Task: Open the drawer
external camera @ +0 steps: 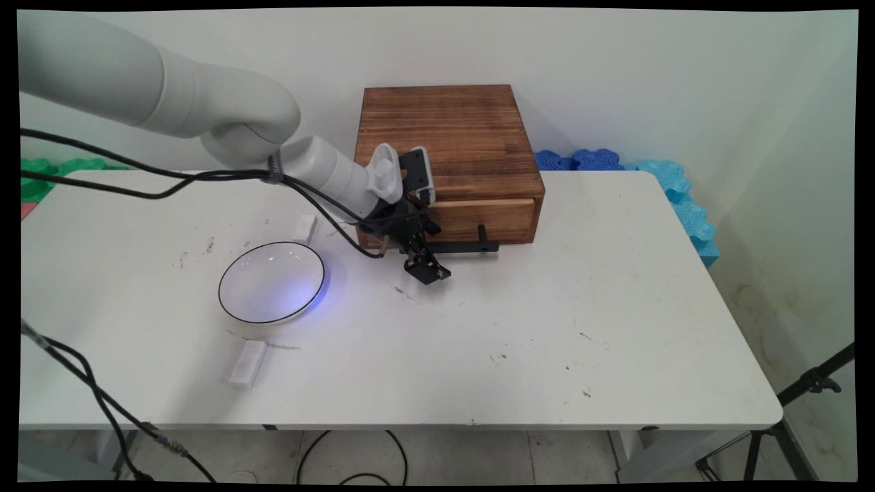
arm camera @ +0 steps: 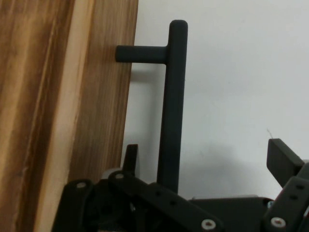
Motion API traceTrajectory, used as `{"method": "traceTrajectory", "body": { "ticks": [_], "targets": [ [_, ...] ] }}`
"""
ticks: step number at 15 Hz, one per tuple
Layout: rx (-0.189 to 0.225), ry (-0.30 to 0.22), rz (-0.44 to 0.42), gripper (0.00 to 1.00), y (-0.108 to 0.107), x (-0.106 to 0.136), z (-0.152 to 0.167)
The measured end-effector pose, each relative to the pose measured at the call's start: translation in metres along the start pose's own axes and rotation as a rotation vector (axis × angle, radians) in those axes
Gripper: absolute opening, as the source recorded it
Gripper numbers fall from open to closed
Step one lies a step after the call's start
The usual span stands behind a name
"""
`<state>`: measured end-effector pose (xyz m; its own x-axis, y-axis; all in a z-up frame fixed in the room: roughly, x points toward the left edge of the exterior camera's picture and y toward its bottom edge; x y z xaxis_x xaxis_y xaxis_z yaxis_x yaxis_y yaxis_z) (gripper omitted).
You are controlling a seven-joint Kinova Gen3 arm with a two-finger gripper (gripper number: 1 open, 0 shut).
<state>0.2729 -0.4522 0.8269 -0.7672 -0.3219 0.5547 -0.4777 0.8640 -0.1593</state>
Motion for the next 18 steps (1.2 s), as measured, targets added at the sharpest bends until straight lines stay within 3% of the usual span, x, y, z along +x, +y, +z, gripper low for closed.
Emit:
{"method": "traceTrajectory", "body": {
  "ticks": [8, 18],
  "targets": [
    [-0.009, -0.024, -0.001, 1.00, -0.001, 0.003, 0.023],
    [-0.037, -0.030, 0.003, 1.00, 0.022, 0.008, 0.019]
  ]
}}
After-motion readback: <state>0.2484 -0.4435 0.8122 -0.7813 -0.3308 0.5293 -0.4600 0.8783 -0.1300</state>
